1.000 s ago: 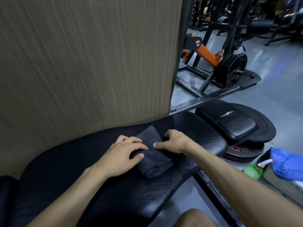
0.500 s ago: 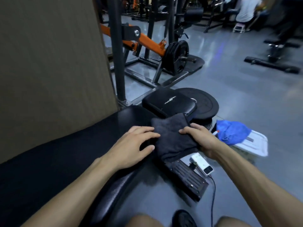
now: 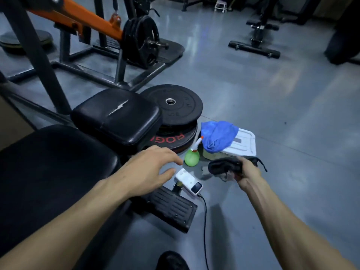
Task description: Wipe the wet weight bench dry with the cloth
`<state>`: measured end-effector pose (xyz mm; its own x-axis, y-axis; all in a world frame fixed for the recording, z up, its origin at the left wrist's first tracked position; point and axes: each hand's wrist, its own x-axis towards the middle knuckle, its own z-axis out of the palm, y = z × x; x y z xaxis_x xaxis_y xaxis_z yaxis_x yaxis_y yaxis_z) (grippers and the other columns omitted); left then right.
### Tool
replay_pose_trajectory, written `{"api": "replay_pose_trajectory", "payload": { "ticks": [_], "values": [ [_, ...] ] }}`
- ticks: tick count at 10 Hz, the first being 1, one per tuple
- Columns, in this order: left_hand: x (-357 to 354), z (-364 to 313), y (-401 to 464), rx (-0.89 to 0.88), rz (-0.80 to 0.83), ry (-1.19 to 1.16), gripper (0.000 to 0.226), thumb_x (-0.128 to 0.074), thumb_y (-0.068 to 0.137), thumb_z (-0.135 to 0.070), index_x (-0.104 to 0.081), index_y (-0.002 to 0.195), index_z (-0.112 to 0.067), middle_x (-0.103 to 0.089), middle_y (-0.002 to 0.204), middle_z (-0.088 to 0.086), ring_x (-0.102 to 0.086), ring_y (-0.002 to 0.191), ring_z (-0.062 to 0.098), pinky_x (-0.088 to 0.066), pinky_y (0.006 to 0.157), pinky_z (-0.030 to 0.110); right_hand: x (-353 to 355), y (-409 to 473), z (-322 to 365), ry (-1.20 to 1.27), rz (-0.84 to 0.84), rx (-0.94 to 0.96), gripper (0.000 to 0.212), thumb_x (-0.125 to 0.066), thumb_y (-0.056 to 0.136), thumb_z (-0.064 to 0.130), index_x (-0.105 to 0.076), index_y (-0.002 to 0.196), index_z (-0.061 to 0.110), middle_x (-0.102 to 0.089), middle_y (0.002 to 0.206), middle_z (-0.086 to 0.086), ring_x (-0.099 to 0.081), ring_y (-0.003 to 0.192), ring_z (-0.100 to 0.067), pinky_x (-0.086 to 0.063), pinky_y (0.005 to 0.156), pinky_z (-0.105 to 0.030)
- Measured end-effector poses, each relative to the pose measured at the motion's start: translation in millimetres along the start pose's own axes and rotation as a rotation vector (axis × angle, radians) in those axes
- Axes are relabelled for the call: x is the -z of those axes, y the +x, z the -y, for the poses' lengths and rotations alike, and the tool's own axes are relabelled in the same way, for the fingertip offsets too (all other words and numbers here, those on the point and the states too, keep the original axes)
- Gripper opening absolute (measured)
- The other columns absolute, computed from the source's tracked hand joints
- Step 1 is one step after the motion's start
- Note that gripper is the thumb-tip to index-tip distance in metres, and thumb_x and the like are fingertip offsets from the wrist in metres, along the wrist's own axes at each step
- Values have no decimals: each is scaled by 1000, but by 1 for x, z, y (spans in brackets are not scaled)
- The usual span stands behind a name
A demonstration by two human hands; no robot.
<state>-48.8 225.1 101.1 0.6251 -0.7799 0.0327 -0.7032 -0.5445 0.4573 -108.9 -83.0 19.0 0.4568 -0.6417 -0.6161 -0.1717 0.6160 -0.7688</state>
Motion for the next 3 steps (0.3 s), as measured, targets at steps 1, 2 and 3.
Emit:
{"api": "replay_pose_trajectory", "payload": {
  "ticks": [1,2,3],
  "values": [
    [0,6,3,17,16,4,36,-45,92,-49,-59,124,-45,-55,128,-30,-47,119,-2,-43,103,30,-17,29,32,214,8,110,35,-64,97,12,-54,129,3,-67,115,-17,-70,71,-23,-55,41,-31],
    [7,10,-6,31,-22,-5,34,-45,92,-49,-60,123,-45,-57,126,-30,-49,118,-2,-43,103,29,-38,39,41,150,48,36,35,-61,99,17,-52,131,5,-56,136,-19,-67,91,-29,-61,59,-38],
    [17,13,-23,55,-87,-54,33,-46,92,-47,-64,119,-42,-60,123,-27,-54,116,2,-44,102,30,-65,16,14,-17,168,-100,27,-50,101,14,-46,124,0,-50,134,-24,-64,111,-38,-56,85,-48]
  ]
}}
